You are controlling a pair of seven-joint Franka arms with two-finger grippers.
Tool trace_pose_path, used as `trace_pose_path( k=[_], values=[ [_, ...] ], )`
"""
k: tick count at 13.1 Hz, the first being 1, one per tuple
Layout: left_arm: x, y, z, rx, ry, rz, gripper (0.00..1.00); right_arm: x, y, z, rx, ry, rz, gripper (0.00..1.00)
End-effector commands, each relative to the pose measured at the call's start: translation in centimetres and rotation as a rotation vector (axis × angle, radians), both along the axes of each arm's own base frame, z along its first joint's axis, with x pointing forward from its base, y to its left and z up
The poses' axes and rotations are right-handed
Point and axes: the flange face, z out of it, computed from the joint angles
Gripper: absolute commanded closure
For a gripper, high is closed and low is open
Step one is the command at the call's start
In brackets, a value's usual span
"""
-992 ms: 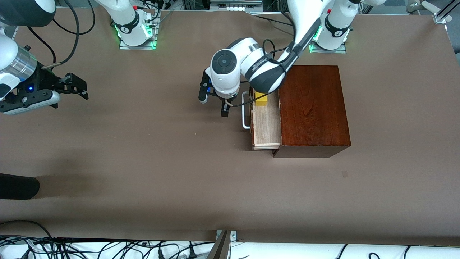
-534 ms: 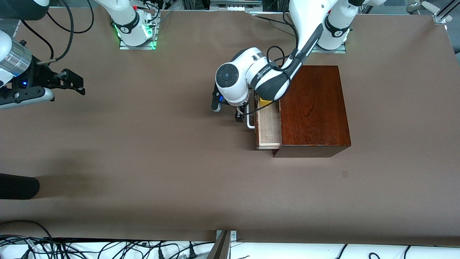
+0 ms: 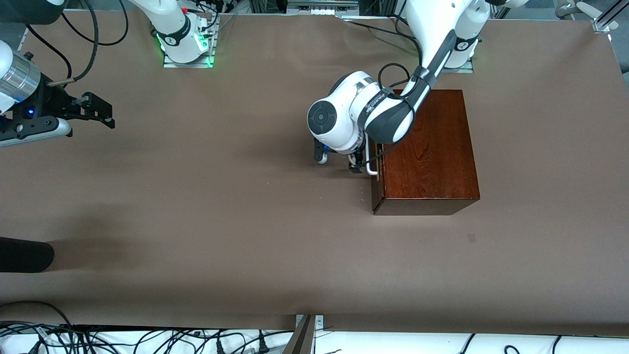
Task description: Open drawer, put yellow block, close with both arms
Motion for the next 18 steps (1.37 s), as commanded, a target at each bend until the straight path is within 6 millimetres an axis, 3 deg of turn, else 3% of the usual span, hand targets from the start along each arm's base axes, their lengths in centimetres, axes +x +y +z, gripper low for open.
trace_pose_path(
  k=[1, 3, 4, 6, 7, 9, 11, 13, 15, 16, 18],
  values=[
    [-0.2, 0.4, 1.4, 0.028, -0.009, -0.027, 0.00, -0.2, 0.2, 0.5, -0.018, 0.025, -0.021, 0.00],
    [-0.2, -0.5, 4.0, -0.028, -0.036, 0.013, 0.00, -0.1, 0.3, 0.7, -0.009, 0.014, -0.021, 0.00],
    [-0.5, -0.9, 6.4, -0.080, -0.047, 0.094, 0.00, 0.0, 0.4, 0.7, -0.009, 0.012, -0.020, 0.00],
    [-0.7, 0.1, 13.0, -0.171, -0.098, 0.279, 0.00, -0.1, 0.4, 0.7, -0.008, 0.014, -0.021, 0.00],
    [-0.1, 1.7, 15.9, -0.181, -0.143, 0.372, 0.00, 0.0, 0.5, 0.7, -0.007, 0.012, -0.020, 0.00],
    [0.7, 6.1, 20.5, -0.141, -0.213, 0.589, 0.00, 0.0, 0.5, 0.8, -0.004, 0.011, -0.018, 0.00],
    [3.9, 12.3, 24.4, -0.134, -0.264, 0.788, 0.00, 0.0, 0.3, 0.9, -0.004, 0.005, -0.022, 0.00],
    [6.3, 17.3, 27.4, -0.131, -0.305, 0.879, 0.00, 0.1, 0.3, 0.9, -0.005, 0.003, -0.022, 0.00],
    [6.9, 22.8, 30.4, -0.131, -0.391, 1.050, 0.00, 0.1, 0.3, 0.9, -0.004, 0.002, -0.022, 0.00],
    [6.9, 26.2, 31.3, -0.138, -0.435, 1.178, 0.00, 0.1, 0.3, 0.9, -0.003, 0.002, -0.022, 0.00],
    [5.6, 31.0, 31.1, -0.130, -0.500, 1.388, 0.00, 0.1, 0.3, 0.8, -0.004, 0.003, -0.023, 0.00]
  ],
)
